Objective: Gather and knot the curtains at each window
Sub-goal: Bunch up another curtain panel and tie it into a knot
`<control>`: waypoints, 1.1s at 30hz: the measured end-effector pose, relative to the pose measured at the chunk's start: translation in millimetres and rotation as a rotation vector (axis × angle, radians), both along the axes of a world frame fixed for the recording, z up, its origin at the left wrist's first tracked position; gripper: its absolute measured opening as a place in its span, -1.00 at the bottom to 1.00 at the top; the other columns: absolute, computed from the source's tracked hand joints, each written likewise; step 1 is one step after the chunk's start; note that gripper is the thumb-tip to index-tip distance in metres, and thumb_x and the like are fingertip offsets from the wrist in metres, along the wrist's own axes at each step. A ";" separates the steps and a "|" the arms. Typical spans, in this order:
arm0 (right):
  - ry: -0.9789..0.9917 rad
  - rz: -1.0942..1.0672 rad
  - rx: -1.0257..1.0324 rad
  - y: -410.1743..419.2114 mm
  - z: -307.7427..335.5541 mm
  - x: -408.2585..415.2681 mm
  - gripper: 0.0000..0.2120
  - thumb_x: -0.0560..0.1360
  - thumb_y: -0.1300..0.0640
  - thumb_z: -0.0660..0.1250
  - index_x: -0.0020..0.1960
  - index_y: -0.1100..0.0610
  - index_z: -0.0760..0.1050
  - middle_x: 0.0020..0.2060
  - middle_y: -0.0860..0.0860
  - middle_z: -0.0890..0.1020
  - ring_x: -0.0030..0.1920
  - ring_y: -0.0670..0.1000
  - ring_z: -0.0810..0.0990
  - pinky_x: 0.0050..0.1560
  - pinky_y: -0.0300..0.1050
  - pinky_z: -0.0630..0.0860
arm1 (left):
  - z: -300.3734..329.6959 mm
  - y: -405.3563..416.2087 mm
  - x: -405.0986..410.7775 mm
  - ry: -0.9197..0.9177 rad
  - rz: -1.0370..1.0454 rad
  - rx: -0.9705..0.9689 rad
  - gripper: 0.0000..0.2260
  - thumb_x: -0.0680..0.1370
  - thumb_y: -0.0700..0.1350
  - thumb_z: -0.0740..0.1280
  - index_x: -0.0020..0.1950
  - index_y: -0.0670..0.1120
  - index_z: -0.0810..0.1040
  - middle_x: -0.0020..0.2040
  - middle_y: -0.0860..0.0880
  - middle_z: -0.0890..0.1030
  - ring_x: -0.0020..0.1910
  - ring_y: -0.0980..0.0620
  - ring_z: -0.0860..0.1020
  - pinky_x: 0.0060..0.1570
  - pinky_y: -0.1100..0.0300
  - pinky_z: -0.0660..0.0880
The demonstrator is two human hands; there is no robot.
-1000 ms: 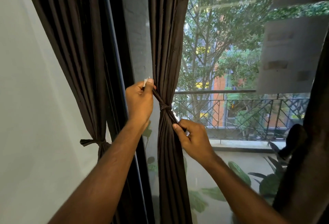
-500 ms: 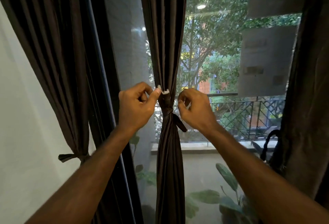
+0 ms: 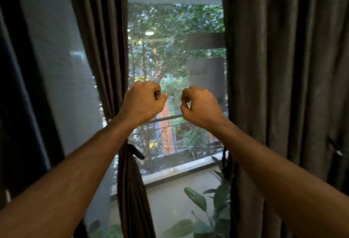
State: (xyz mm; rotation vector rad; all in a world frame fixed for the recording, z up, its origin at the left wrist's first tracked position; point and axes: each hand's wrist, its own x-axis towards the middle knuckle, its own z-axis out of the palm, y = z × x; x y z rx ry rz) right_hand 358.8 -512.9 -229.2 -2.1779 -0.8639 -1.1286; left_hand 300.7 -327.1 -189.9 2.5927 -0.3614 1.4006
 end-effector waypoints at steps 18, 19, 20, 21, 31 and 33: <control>-0.192 -0.187 0.133 -238.2 134.2 25.5 -0.86 0.47 0.09 0.32 -0.26 0.02 0.44 -0.28 -0.10 0.48 -0.28 -0.06 0.50 -0.26 -0.01 0.55 | 129.7 -211.7 59.9 -0.096 -0.137 -0.168 -0.72 0.54 0.07 0.39 -0.26 -0.07 0.51 -0.34 -0.02 0.55 -0.26 -0.07 0.55 -0.19 0.04 0.56; -0.192 -0.169 0.139 -243.0 148.7 27.2 -0.86 0.48 0.09 0.32 -0.25 0.02 0.45 -0.27 -0.10 0.49 -0.27 -0.07 0.51 -0.25 -0.02 0.56 | 143.6 -222.0 59.2 -0.117 -0.131 -0.181 -0.72 0.55 0.07 0.40 -0.26 -0.07 0.52 -0.33 -0.01 0.55 -0.26 -0.03 0.54 -0.21 0.09 0.52; -0.189 -0.155 0.143 -245.3 160.4 28.4 -0.86 0.49 0.09 0.32 -0.25 0.01 0.46 -0.26 -0.11 0.49 -0.27 -0.07 0.51 -0.26 -0.04 0.55 | 155.3 -230.9 57.8 -0.132 -0.117 -0.192 -0.72 0.56 0.07 0.40 -0.25 -0.06 0.51 -0.33 0.00 0.54 -0.26 0.00 0.53 -0.23 0.13 0.46; -0.187 -0.145 0.148 -245.8 170.2 30.3 -0.86 0.49 0.09 0.31 -0.25 0.01 0.45 -0.26 -0.11 0.49 -0.27 -0.06 0.51 -0.28 -0.07 0.53 | 166.2 -238.1 58.0 -0.144 -0.104 -0.200 -0.72 0.56 0.07 0.40 -0.25 -0.05 0.51 -0.32 0.00 0.54 -0.26 0.02 0.52 -0.24 0.15 0.42; -0.289 -0.189 0.309 -242.4 244.4 58.1 -0.87 0.52 0.08 0.27 -0.20 0.03 0.43 -0.22 -0.07 0.48 -0.27 -0.04 0.49 -0.27 -0.14 0.42 | 250.4 -295.9 79.7 -0.269 0.227 -0.255 -0.48 0.47 0.41 0.29 -0.02 -0.05 0.54 0.00 -0.10 0.62 0.06 -0.20 0.59 -0.10 0.03 0.44; -0.311 -0.238 0.364 -245.1 251.6 65.7 -0.91 0.53 0.08 0.28 -0.15 0.03 0.45 -0.22 -0.08 0.47 -0.27 -0.07 0.48 -0.23 -0.13 0.47 | 254.9 -306.9 86.1 -0.284 0.279 -0.227 -0.46 0.48 0.41 0.29 0.06 -0.07 0.54 0.04 -0.11 0.62 0.10 -0.20 0.59 -0.11 0.04 0.40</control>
